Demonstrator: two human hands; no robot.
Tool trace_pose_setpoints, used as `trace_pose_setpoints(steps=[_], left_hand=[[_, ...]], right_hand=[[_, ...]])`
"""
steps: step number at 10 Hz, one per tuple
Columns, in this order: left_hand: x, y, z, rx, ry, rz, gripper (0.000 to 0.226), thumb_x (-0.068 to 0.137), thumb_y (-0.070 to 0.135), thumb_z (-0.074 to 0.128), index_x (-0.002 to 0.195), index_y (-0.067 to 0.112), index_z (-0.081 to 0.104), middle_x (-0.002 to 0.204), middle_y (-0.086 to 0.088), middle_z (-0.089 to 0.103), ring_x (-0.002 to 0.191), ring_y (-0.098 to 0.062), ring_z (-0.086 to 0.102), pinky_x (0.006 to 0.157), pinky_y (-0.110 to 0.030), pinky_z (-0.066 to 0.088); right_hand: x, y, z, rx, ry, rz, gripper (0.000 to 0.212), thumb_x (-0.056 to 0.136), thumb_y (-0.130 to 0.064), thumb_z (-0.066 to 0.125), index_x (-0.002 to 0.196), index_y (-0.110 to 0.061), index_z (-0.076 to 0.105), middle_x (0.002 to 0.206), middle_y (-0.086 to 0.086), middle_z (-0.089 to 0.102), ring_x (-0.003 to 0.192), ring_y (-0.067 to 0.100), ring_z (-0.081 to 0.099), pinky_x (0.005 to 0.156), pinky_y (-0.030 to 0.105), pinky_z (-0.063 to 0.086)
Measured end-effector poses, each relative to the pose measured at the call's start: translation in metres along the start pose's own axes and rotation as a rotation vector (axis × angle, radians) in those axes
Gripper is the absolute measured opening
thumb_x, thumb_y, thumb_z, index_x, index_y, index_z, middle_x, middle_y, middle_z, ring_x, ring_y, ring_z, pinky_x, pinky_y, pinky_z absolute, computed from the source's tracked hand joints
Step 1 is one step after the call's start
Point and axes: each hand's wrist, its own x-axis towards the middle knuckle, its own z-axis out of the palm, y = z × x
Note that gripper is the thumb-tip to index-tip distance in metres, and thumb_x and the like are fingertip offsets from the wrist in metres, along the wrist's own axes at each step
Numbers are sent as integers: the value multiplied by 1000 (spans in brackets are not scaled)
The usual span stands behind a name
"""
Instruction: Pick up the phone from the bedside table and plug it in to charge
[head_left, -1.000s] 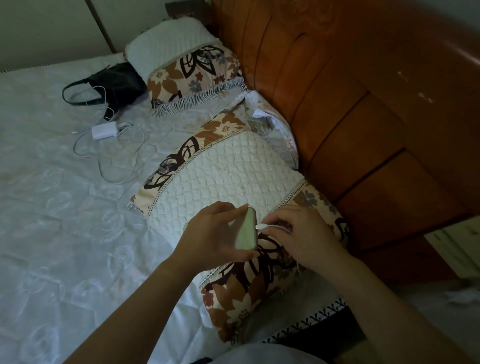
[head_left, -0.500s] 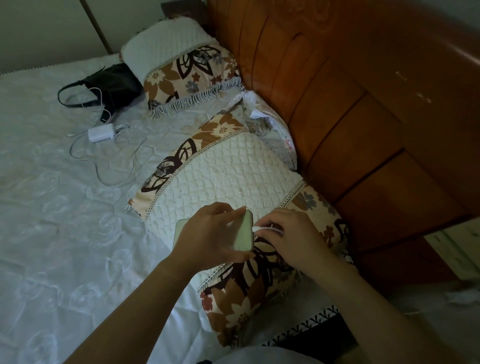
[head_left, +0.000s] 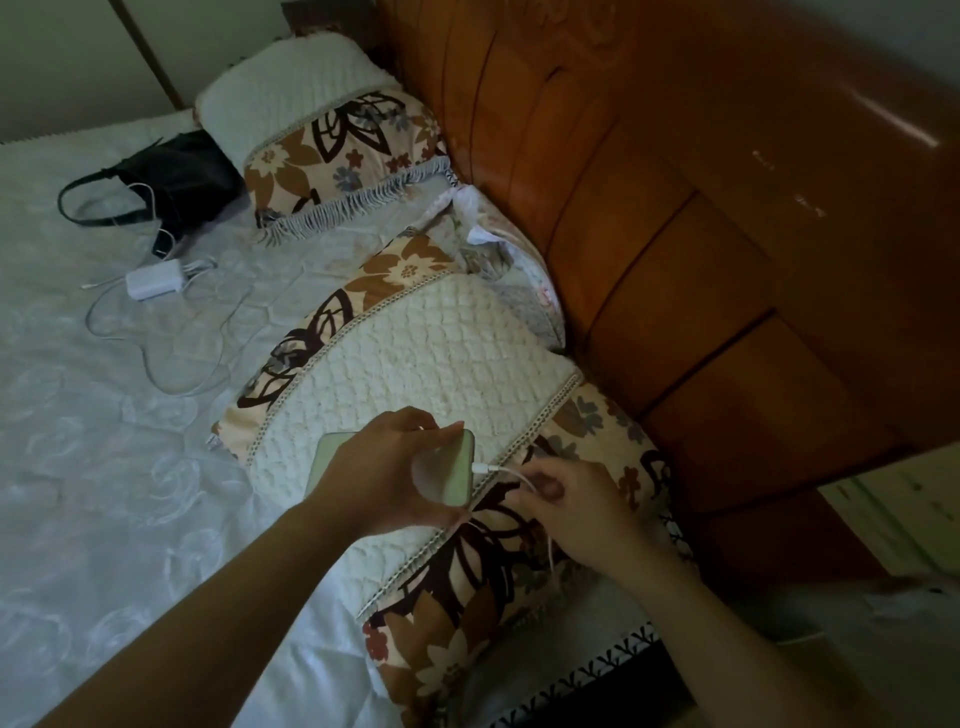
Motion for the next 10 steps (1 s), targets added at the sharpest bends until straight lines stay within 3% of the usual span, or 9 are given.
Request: trace_pose_setpoints(steps=[1,3,4,6,8,9,10], left_hand=[[23,0,9,23,-34,-8,91,45,70,71,127,39,48,120,7,54,106,-15,48,74,-27,38],[68,-7,34,-4,-34,-66,91,46,67,72,128,40,46,121,7,53,108,-13,47,78,-29,43],[89,-16,51,15,-41,-88,90,47,64,74,129,37,46,119,5,54,106,-15,48,81,-32,46],[124,-32,87,73,-102,-99,90,49,57,77,130,33,47,122,-4,54,107,-22,49,83,-31,43],[128,-36,108,97,-81,-119,88,52,51,79,131,30,47,128,-7,53,115,-25,47,93,-36,38],[122,-33,107,121,-94,-135,90,60,56,73,137,32,35,139,-6,43,128,-25,37,103,-46,32],[112,-25,100,125,-113,-179,94,63,61,68,141,36,22,150,-2,28,138,-22,21,109,-55,21]], right_hand=[[14,16,-4,11,30,11,8,84,-23,64,90,-20,69,75,-10,67,69,0,59,59,12,48],[57,46,-19,47,92,9,9,83,-17,66,90,-19,70,74,-17,63,74,-7,58,61,6,44],[82,67,-20,-8,73,16,9,83,-18,66,91,-21,69,76,-14,64,72,-3,58,61,10,45],[119,104,-12,-100,-14,33,7,84,-18,65,90,-16,68,84,1,67,73,11,59,67,24,50],[128,120,-9,-102,-40,15,7,83,-13,65,89,-15,68,86,2,67,75,10,60,69,25,53],[125,126,-12,-86,-72,20,13,84,-17,65,97,-16,67,92,1,68,76,8,60,67,19,50],[117,118,-18,-66,-83,19,20,85,-22,63,105,-16,65,99,2,70,83,9,62,72,24,53]])
